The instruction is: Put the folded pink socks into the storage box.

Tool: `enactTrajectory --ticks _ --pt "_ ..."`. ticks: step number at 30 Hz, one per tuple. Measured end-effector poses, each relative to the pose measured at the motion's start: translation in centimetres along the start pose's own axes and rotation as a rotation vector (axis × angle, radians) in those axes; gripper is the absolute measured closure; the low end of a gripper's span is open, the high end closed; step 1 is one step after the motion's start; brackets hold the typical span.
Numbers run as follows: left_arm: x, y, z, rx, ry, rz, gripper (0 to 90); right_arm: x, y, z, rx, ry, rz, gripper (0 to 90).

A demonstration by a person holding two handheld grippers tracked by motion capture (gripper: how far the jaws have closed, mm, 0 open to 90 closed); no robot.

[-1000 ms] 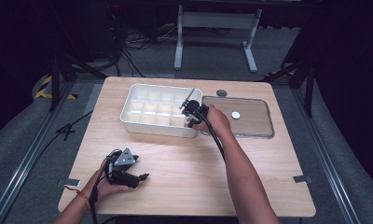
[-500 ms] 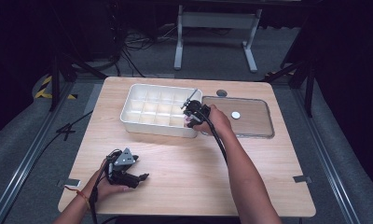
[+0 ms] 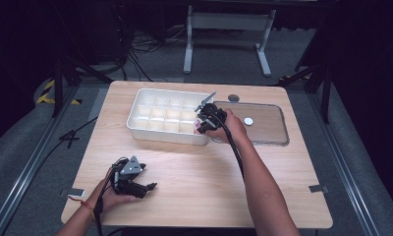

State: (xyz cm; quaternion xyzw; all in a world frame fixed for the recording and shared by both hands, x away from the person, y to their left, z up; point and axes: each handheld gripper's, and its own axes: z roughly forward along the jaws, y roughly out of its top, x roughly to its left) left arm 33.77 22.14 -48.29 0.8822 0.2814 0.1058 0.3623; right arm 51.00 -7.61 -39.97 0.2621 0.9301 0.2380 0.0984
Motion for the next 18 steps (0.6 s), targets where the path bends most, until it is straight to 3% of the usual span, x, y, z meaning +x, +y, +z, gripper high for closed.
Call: enactTrajectory --ticks 5,18 --pt "0.0 0.0 0.0 0.004 -0.001 0.003 18.4 0.5 -0.1 -1.0 -0.053 -0.014 -0.011 69.2" --pt "0.0 0.0 0.0 0.003 0.002 -0.001 18.3 1.4 -1.1 -3.0 -0.11 -0.027 -0.025 65.5"
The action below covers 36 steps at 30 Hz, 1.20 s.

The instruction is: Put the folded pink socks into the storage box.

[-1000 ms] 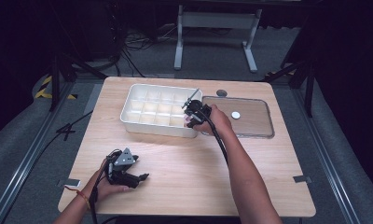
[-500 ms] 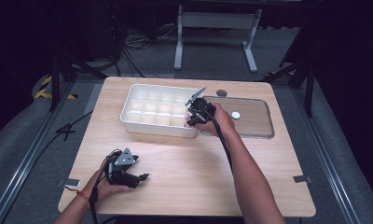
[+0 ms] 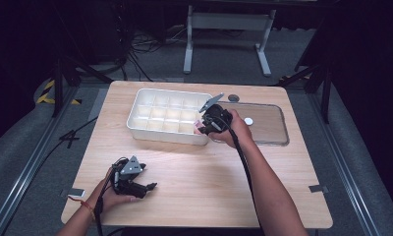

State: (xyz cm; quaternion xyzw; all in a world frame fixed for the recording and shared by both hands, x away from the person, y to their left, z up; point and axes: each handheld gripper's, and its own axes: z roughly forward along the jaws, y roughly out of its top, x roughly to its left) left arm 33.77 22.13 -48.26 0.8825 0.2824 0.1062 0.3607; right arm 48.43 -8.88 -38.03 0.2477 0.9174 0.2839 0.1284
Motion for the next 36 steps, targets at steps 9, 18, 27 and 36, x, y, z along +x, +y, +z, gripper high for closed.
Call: enactTrajectory --ticks 9,18,27,36 --pt "0.0 0.0 0.0 0.004 0.0 0.001 18.2 0.4 -0.9 -1.1 -0.019 -0.015 -0.014 61.7" --pt "0.0 0.0 0.0 0.004 0.004 0.002 18.2 0.9 -1.4 -2.0 -0.04 -0.042 -0.034 53.7" --pt "0.0 0.0 0.0 0.002 0.004 0.002 18.2 1.1 -2.6 -3.2 -0.062 -0.07 -0.019 47.7" --pt "0.0 0.0 0.0 0.002 0.002 0.003 18.0 1.0 -4.1 -4.2 -0.072 -0.072 -0.009 44.8"
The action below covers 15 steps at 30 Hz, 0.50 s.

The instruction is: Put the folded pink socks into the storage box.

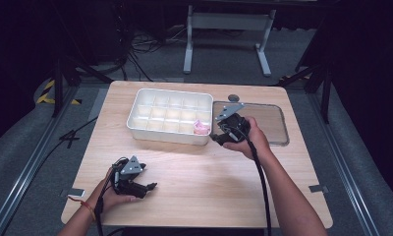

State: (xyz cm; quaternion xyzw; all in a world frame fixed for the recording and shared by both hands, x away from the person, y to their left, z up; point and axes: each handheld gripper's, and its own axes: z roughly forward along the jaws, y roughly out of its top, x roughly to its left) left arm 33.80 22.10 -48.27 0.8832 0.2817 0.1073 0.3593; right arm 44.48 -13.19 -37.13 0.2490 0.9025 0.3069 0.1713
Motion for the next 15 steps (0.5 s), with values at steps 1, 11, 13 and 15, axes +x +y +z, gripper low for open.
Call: enactTrajectory --ticks 1,11,13,15 --pt "0.0 0.0 0.0 0.001 0.001 0.002 17.9 0.1 -0.2 -0.2 -0.004 -0.003 -0.004 44.6" --pt "0.0 0.0 0.0 0.001 0.002 0.004 17.7 0.8 -1.1 -0.6 -0.013 -0.007 -0.033 38.5" --pt "0.0 0.0 0.0 0.0 -0.002 -0.001 17.7 1.0 -1.3 -0.6 -0.005 -0.011 -0.039 37.3" --pt "0.0 0.0 0.0 0.001 0.001 0.004 17.7 1.2 -1.5 -0.7 -0.003 -0.017 -0.047 36.4"
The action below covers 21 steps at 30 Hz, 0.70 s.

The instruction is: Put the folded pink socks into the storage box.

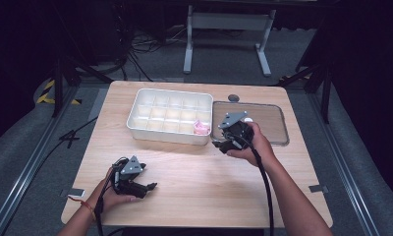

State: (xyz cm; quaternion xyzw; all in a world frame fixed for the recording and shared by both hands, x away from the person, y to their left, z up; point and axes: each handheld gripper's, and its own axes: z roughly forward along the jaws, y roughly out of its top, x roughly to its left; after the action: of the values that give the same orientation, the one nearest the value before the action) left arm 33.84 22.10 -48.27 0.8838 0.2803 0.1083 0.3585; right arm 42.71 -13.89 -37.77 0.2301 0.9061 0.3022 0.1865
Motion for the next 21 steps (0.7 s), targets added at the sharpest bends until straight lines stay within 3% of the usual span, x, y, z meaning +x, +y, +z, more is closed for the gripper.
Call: enactTrajectory --ticks 21 --pt "0.0 0.0 0.0 0.0 -0.002 -0.005 17.6 0.4 -3.1 -1.7 0.002 -0.037 -0.008 31.6"
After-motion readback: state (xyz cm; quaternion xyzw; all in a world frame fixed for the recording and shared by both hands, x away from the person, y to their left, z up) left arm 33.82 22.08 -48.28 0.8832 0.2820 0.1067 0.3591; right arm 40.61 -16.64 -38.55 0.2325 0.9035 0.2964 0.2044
